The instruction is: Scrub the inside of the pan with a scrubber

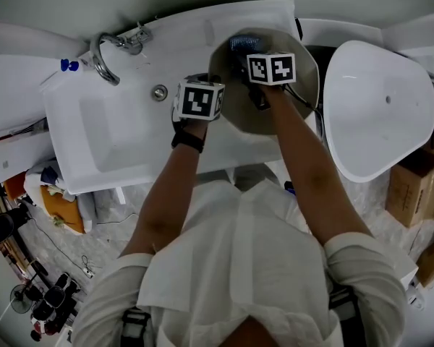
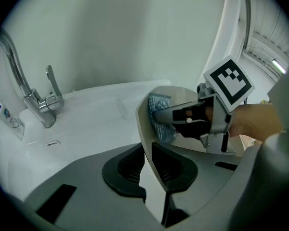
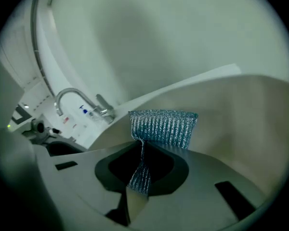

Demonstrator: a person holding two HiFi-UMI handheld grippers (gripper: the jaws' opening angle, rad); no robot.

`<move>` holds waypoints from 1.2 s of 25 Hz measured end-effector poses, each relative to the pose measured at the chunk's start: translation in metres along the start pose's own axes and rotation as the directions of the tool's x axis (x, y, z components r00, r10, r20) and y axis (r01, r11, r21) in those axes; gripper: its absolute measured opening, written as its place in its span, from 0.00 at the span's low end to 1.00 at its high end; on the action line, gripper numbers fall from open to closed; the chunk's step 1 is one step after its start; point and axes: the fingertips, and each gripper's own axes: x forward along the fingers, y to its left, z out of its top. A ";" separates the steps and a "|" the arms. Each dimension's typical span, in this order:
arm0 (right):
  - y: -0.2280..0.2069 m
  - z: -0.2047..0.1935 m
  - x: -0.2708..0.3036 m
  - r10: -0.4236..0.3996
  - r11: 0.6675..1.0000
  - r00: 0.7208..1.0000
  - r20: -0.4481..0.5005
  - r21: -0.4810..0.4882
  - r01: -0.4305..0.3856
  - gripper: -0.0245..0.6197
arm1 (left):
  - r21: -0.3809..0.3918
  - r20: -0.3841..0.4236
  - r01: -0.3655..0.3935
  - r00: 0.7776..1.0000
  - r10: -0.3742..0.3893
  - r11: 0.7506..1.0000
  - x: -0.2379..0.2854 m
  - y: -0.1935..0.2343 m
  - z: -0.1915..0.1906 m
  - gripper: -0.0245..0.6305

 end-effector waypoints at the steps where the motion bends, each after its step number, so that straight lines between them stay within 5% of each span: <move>1: 0.017 -0.010 0.004 0.085 0.996 0.995 -0.048 -0.004 -0.085 0.09 | -0.005 0.002 -0.005 1.000 0.005 1.000 0.000 0.000 0.000 0.12; 5: 0.059 -0.059 -0.004 0.296 0.953 0.910 -0.292 0.021 -0.303 0.09 | -0.033 0.009 -0.033 0.999 0.033 0.999 0.000 0.001 0.000 0.12; 10: 0.076 -0.122 -0.047 0.391 0.889 0.685 -0.615 0.059 -0.455 0.09 | -0.067 0.012 -0.084 0.996 0.085 0.994 0.000 0.003 0.000 0.11; 13: 0.062 -0.154 -0.084 0.282 0.859 0.513 -0.811 -0.025 -0.511 0.09 | -0.088 0.012 -0.100 0.995 0.102 0.991 -0.001 0.004 0.000 0.11; 16: 0.028 -0.170 -0.119 0.080 0.846 0.349 -0.934 -0.121 -0.519 0.09 | -0.085 0.005 -0.107 0.994 0.108 0.991 -0.001 0.003 0.001 0.11; 18: 0.001 -0.171 -0.136 -0.071 0.843 0.257 -0.964 -0.196 -0.501 0.09 | -0.083 0.003 -0.109 0.994 0.110 0.991 -0.001 0.003 0.001 0.11; 20: -0.030 -0.161 -0.144 -0.250 0.831 0.195 -0.948 -0.314 -0.459 0.09 | -0.083 0.001 -0.111 0.994 0.111 0.990 -0.001 0.004 0.000 0.11; 22: -0.062 -0.145 -0.140 -0.424 0.794 0.175 -0.889 -0.458 -0.401 0.09 | -0.079 -0.004 -0.111 0.994 0.111 0.991 0.000 0.003 0.000 0.11; 25: -0.083 -0.127 -0.126 -0.515 0.761 0.214 -0.830 -0.557 -0.331 0.09 | -0.069 -0.009 -0.112 0.994 0.112 0.991 0.000 0.002 -0.001 0.11; 30: -0.090 -0.100 -0.103 -0.486 0.779 0.382 -0.786 -0.588 -0.220 0.09 | -0.059 -0.012 -0.125 0.992 0.124 0.990 -0.001 0.005 -0.002 0.11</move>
